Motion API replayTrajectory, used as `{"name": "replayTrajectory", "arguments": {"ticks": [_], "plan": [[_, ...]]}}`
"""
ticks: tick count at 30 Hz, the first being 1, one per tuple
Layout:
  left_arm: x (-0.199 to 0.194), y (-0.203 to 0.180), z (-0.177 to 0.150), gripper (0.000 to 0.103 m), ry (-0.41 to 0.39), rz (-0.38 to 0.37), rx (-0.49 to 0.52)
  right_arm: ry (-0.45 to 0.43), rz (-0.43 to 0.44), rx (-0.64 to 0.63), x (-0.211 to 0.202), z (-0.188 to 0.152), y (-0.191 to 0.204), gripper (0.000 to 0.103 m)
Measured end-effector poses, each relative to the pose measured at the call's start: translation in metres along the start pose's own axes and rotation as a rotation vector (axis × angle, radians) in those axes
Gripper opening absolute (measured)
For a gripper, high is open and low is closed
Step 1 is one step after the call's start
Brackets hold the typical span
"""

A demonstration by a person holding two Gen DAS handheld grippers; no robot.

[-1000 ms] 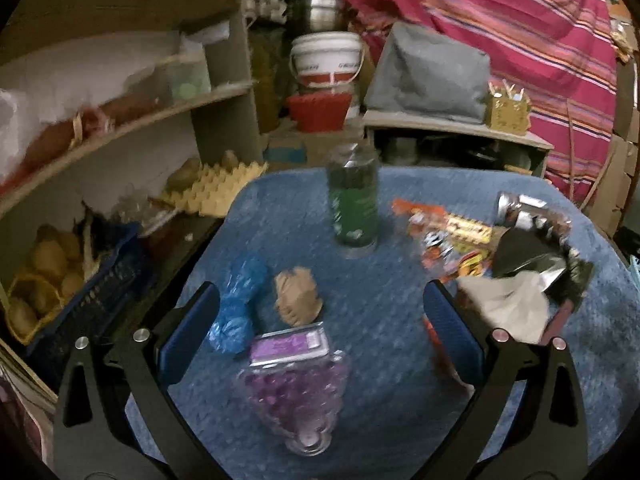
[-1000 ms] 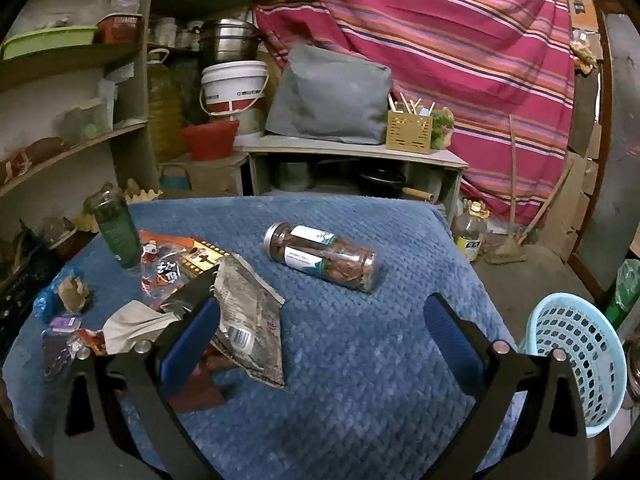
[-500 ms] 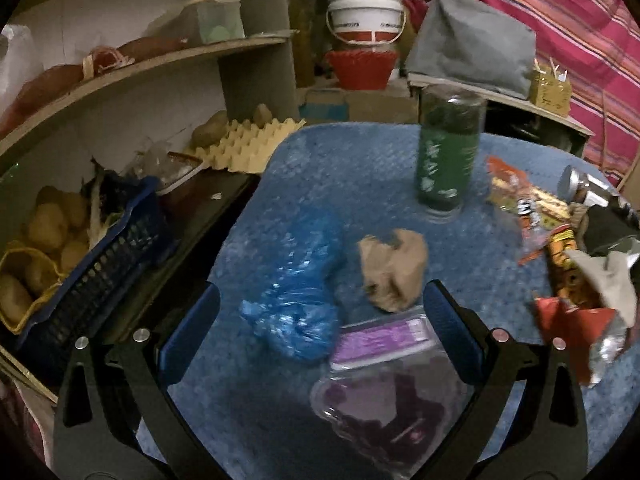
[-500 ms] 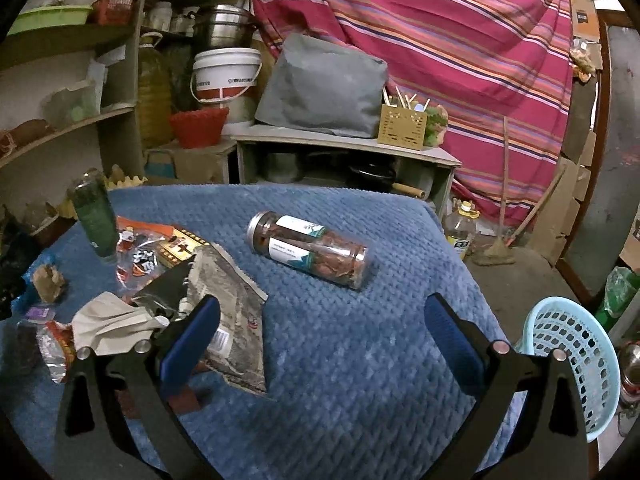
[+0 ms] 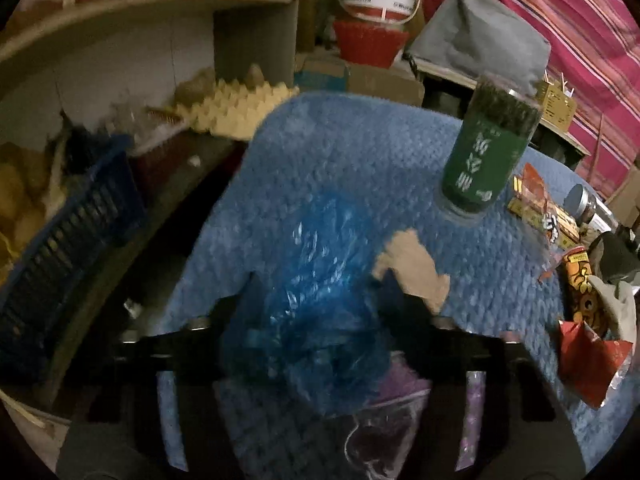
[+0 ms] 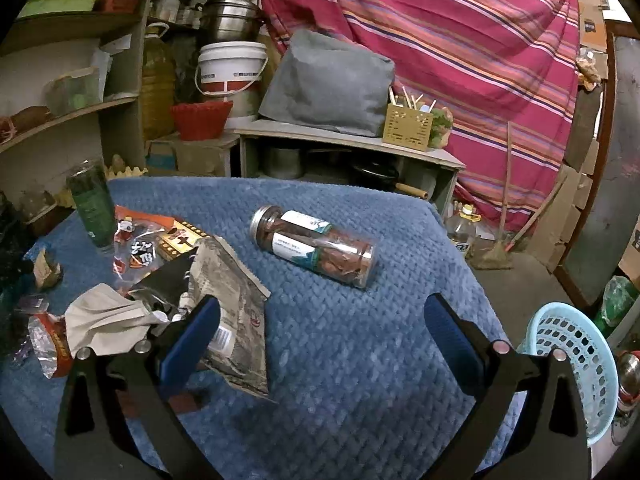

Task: Collect trash
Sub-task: 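Grasp the blue plastic bag with the left tool while the right tool approaches the printed wrapper, then grasp the white printed wrapper with the right tool while the left tool holds the bag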

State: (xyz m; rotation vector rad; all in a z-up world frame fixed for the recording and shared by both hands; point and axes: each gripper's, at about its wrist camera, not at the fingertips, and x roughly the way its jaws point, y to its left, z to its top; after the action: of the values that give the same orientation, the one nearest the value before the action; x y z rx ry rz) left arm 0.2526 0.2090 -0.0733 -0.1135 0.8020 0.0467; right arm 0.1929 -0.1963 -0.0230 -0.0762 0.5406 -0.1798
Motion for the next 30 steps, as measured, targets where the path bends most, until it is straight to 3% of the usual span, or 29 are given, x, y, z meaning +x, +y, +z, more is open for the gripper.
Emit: {"name": "replayTrajectory", "arguments": {"ticks": [1, 5, 12, 18, 23, 30], "plan": [[0.002, 0.000, -0.002, 0.039, 0.013, 0.012, 0.009, -0.001, 0.005, -0.004, 0.000, 0.000, 0.001, 0.099], [0.003, -0.006, -0.010, 0.035, 0.029, 0.024, 0.057, 0.002, 0.026, -0.041, -0.001, -0.003, 0.010, 0.099], [-0.012, -0.016, -0.009, 0.030, -0.019, 0.070, 0.094, 0.020, 0.057, -0.059, 0.002, -0.008, 0.019, 0.099], [-0.040, -0.019, -0.005, 0.030, -0.085, 0.064, 0.084, 0.024, 0.111, -0.048, -0.003, -0.006, 0.030, 0.099], [-0.047, -0.028, -0.007, 0.030, -0.090, 0.050, 0.089, 0.067, 0.052, -0.100, 0.009, -0.012, 0.041, 0.099], [-0.052, -0.049, -0.012, 0.030, -0.093, 0.027, 0.127, 0.085, -0.022, -0.093, 0.022, -0.013, 0.024, 0.099]]}}
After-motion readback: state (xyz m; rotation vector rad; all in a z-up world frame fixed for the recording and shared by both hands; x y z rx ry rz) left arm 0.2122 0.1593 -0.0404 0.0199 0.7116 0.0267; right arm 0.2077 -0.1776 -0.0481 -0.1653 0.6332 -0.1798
